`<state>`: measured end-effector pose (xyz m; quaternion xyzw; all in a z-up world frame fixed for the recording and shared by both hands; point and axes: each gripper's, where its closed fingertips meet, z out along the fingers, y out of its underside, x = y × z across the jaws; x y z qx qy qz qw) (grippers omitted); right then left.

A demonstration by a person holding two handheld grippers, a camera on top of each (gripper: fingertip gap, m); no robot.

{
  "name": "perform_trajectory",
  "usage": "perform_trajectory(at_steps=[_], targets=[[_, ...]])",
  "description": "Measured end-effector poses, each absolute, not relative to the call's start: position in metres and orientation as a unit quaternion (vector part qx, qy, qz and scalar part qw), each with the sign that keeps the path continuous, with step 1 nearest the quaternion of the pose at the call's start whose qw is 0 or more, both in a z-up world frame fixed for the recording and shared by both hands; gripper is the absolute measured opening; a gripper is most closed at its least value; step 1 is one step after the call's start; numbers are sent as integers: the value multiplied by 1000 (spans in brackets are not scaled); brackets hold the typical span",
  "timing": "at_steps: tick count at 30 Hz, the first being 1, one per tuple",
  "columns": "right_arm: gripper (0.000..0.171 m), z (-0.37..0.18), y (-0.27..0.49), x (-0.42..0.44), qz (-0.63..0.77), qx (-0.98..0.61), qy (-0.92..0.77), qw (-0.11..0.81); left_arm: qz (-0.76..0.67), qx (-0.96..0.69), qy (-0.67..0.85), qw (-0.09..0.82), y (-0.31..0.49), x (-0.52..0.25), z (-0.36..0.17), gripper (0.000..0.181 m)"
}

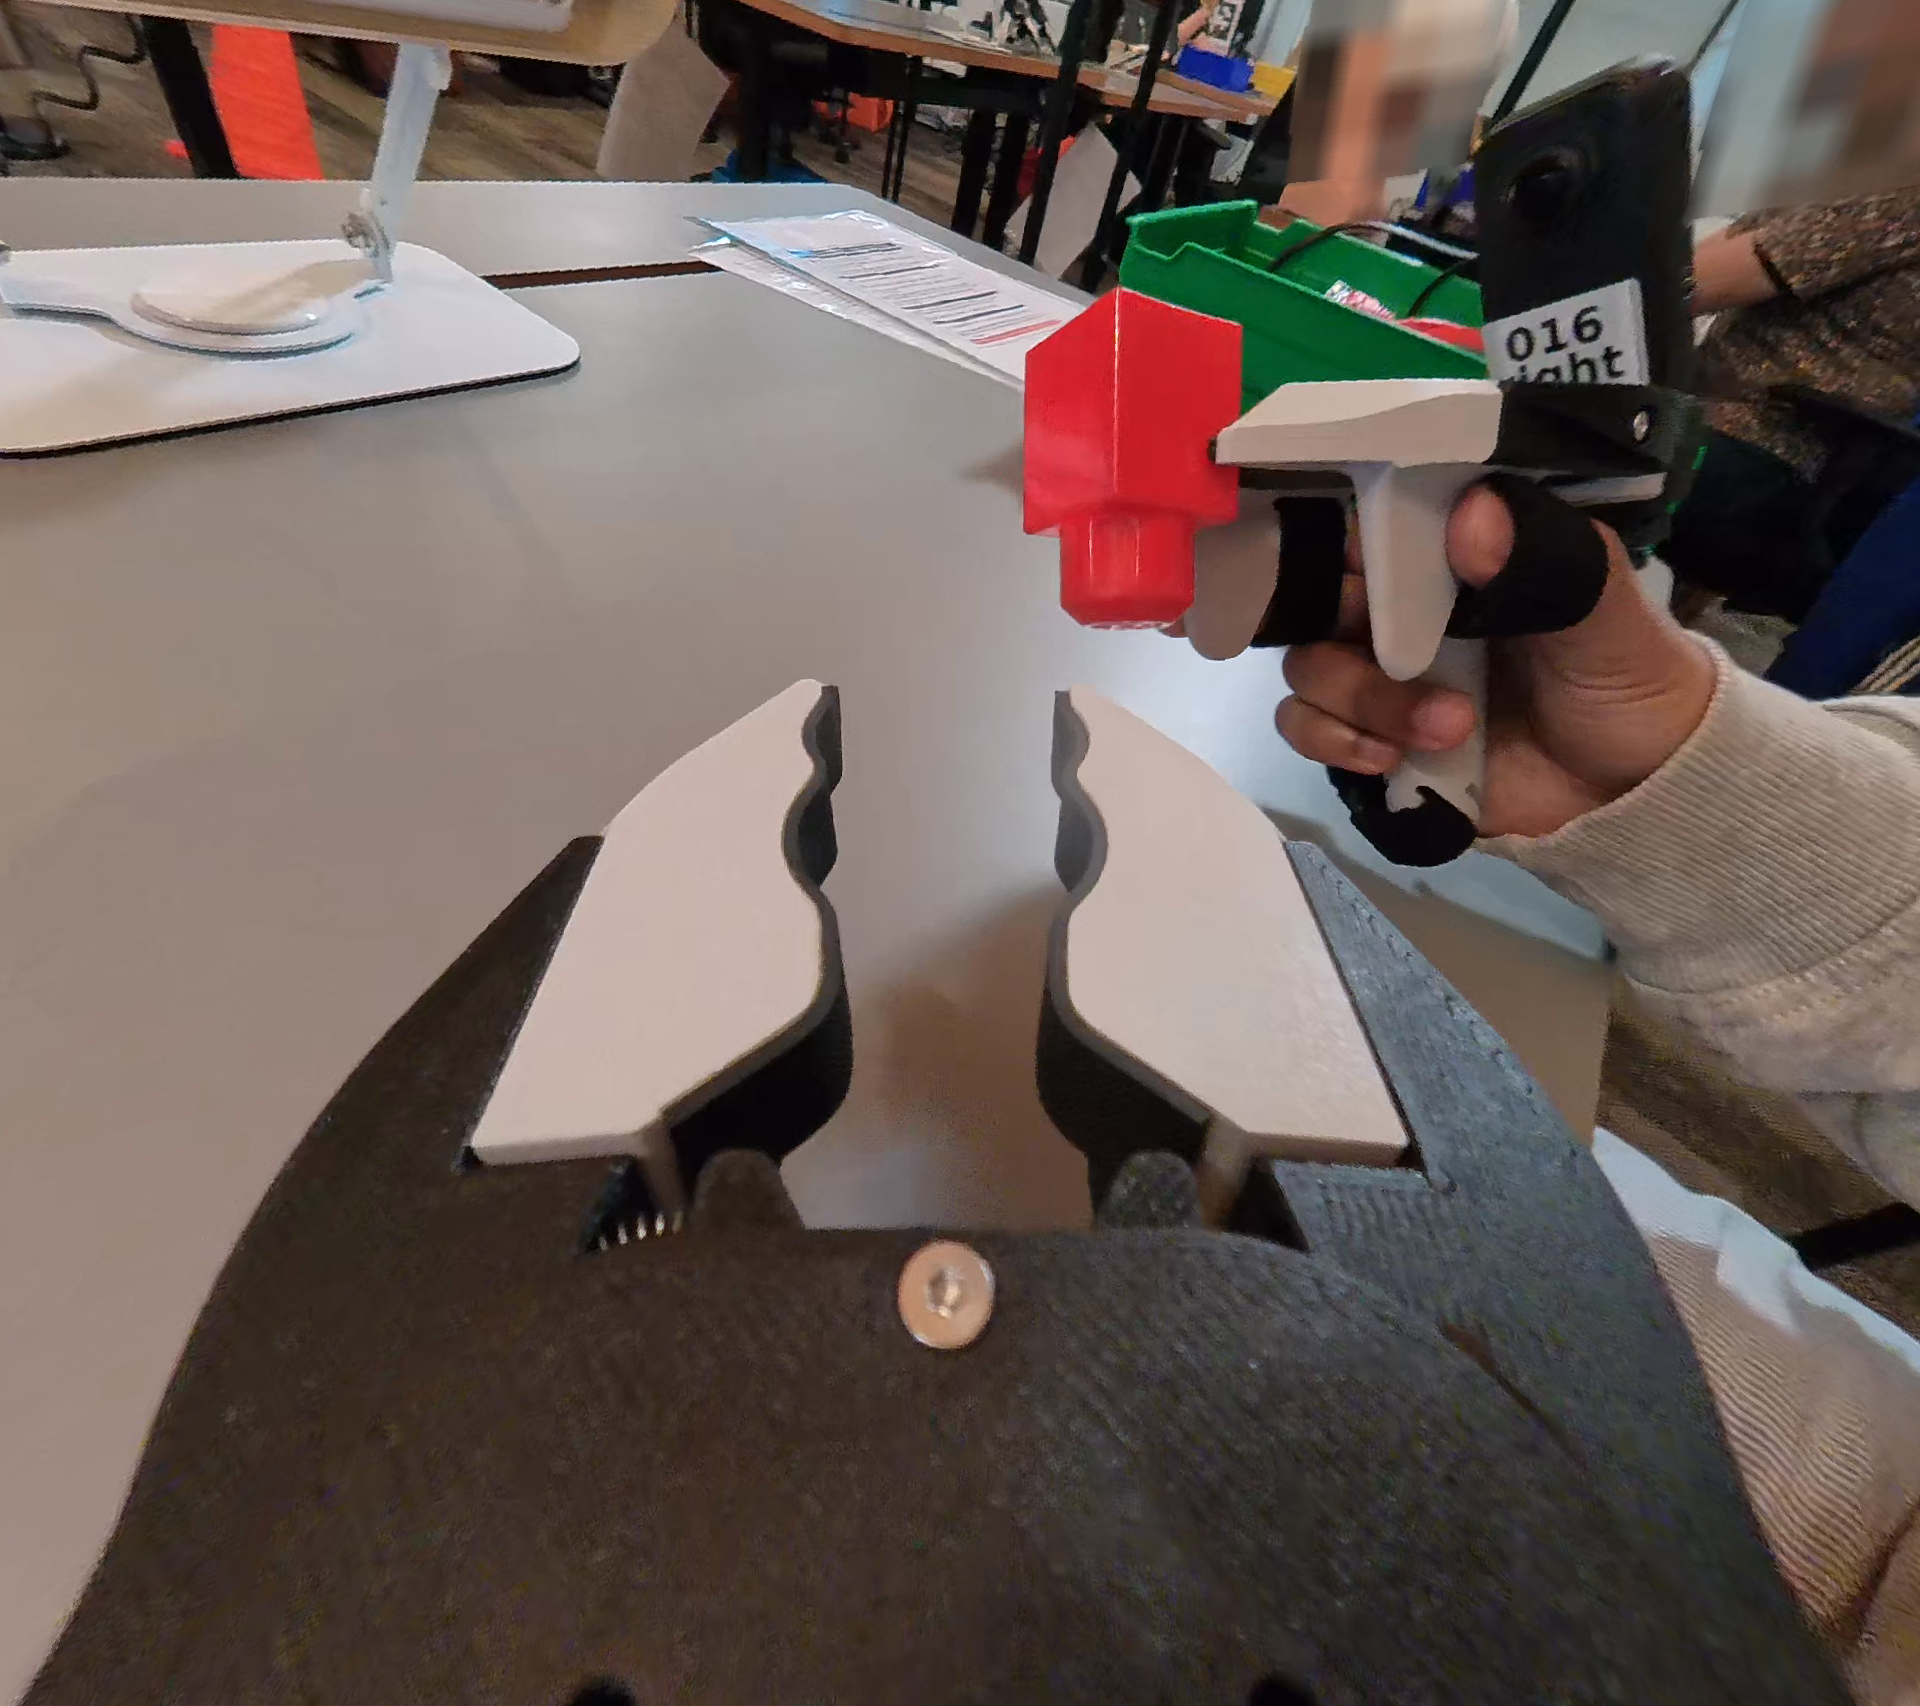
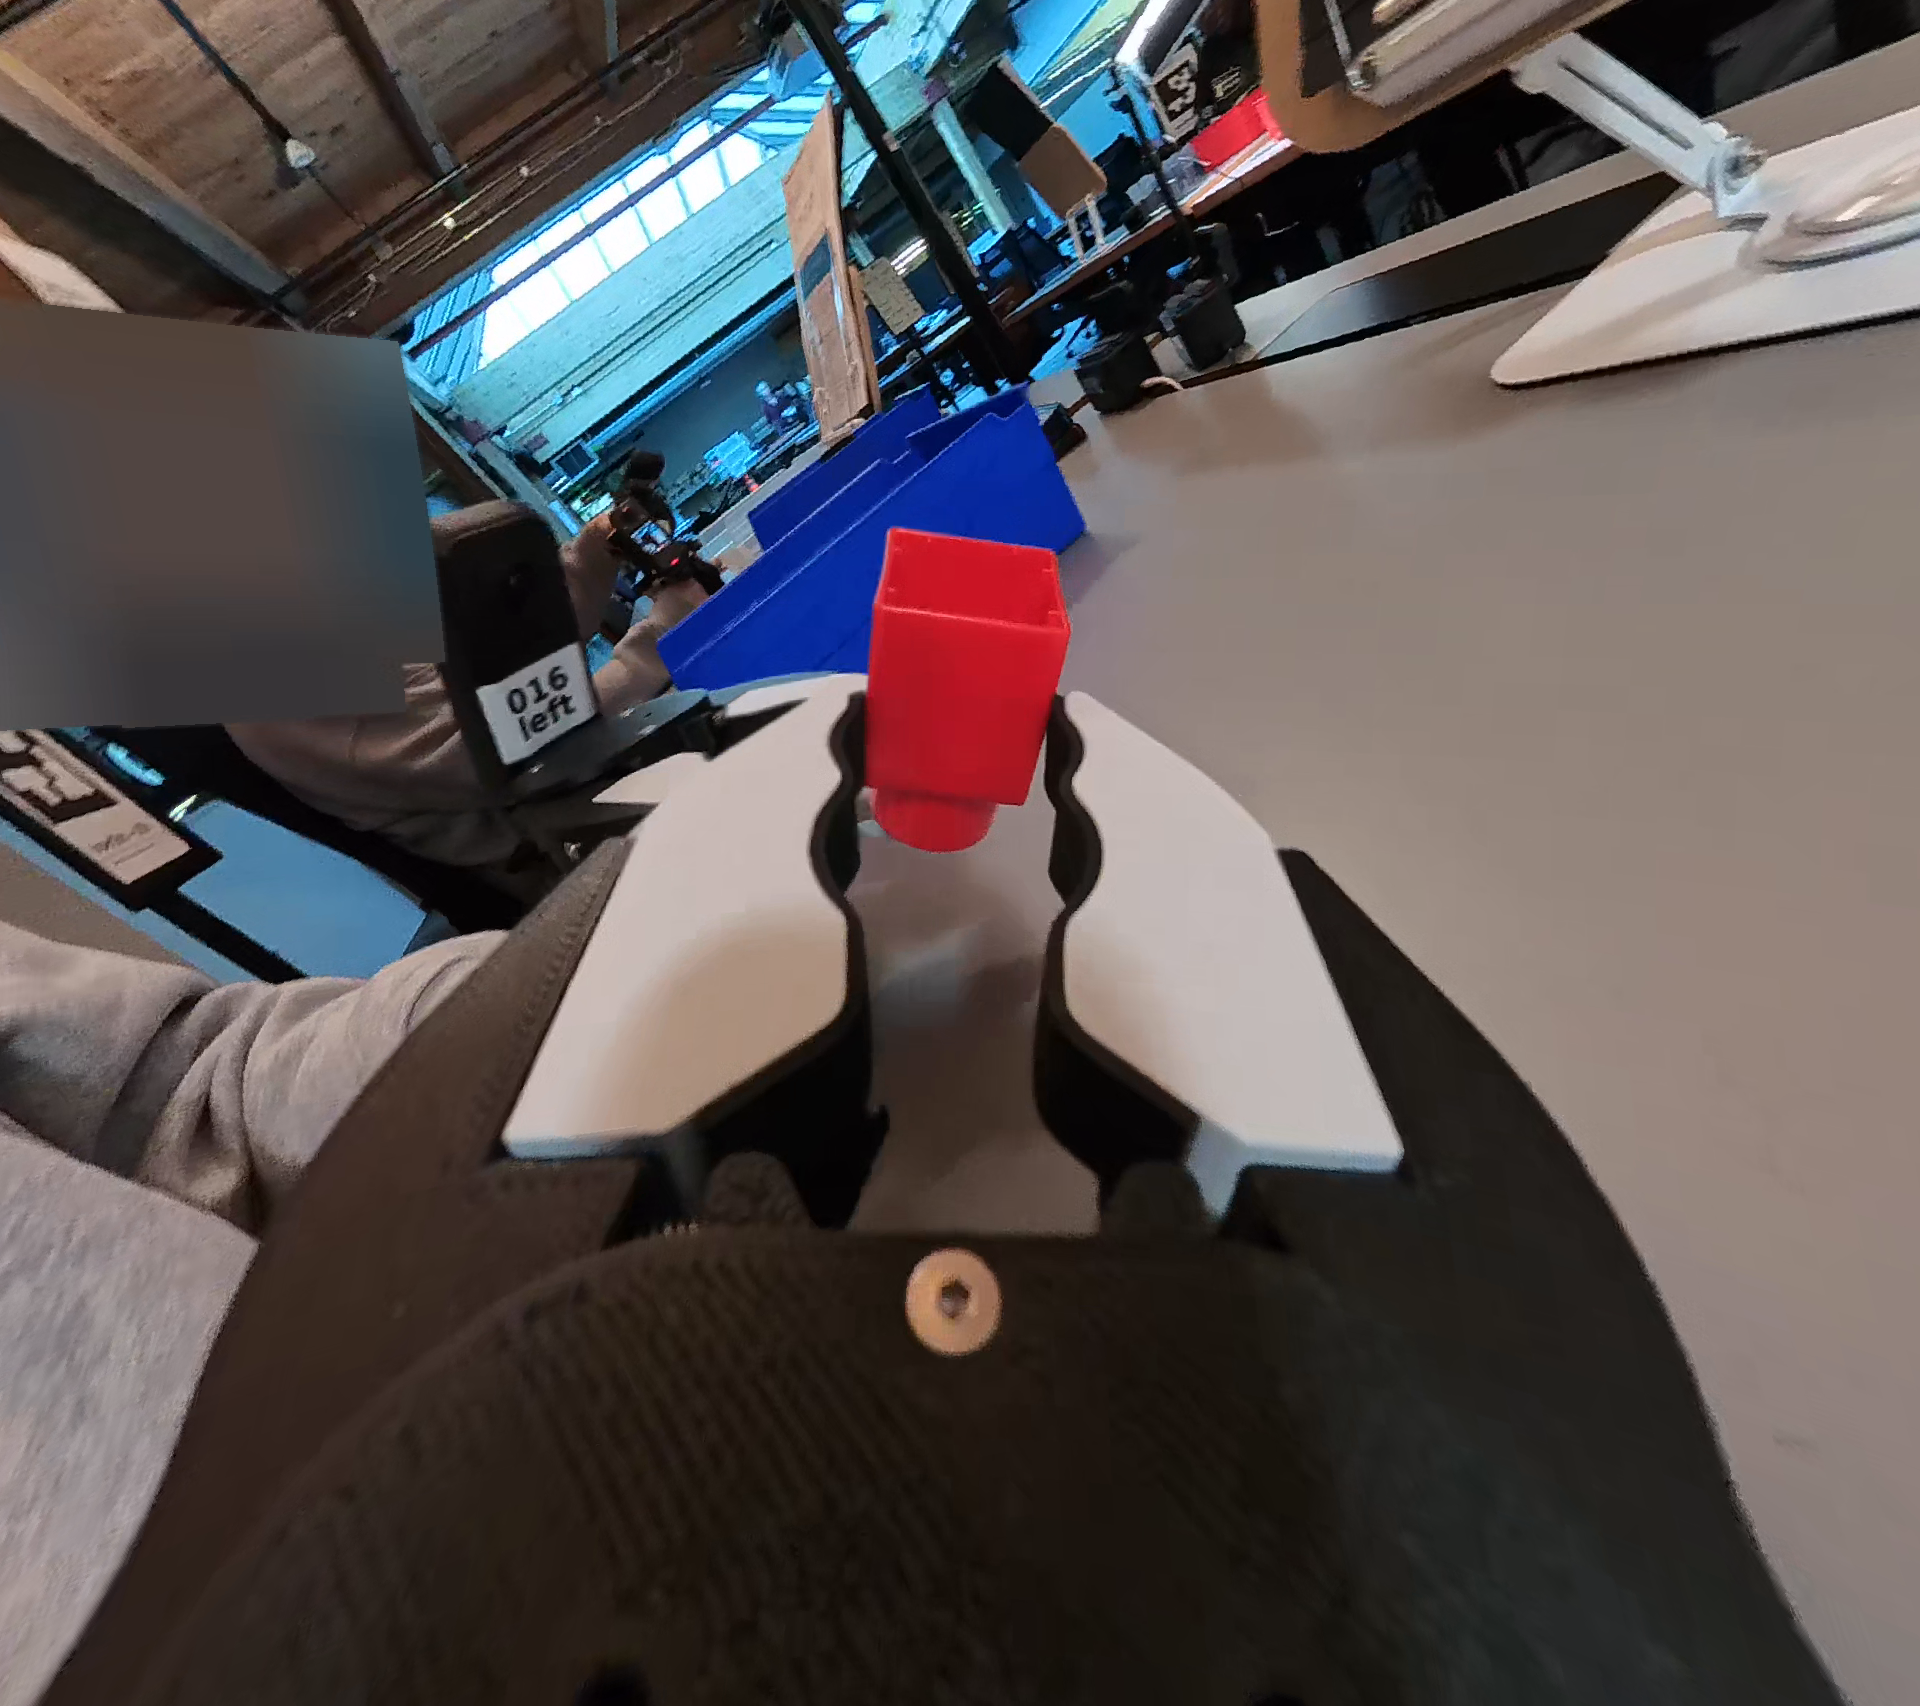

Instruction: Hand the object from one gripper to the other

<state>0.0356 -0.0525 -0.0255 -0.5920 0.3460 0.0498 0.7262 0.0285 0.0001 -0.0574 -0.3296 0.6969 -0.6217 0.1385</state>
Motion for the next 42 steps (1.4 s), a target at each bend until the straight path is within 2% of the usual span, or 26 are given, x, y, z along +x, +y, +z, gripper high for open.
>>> perform_trajectory(at_steps=[15,20,25,29,36,42], targets=[[34,-34,-28,-7,56,-713,198,670,-730,-285,620,-44,5,16,-28,36],[34,-34,-27,-10,64,-714,191,671,-755,-259,583,-151,11,8,-18,44],[34,-39,-21,-14,69,-722,184,664,-747,-252,578,-211,6,1,-21,47],[34,-40,-15,-18,78,-722,178,664,-731,-234,607,-205,-4,-7,-27,47],[34,-38,-11,-21,92,-717,176,668,-710,-209,646,-186,-14,-18,-35,34],[34,-36,-10,-21,90,-712,176,674,-714,-203,648,-172,-13,-18,-33,34]])
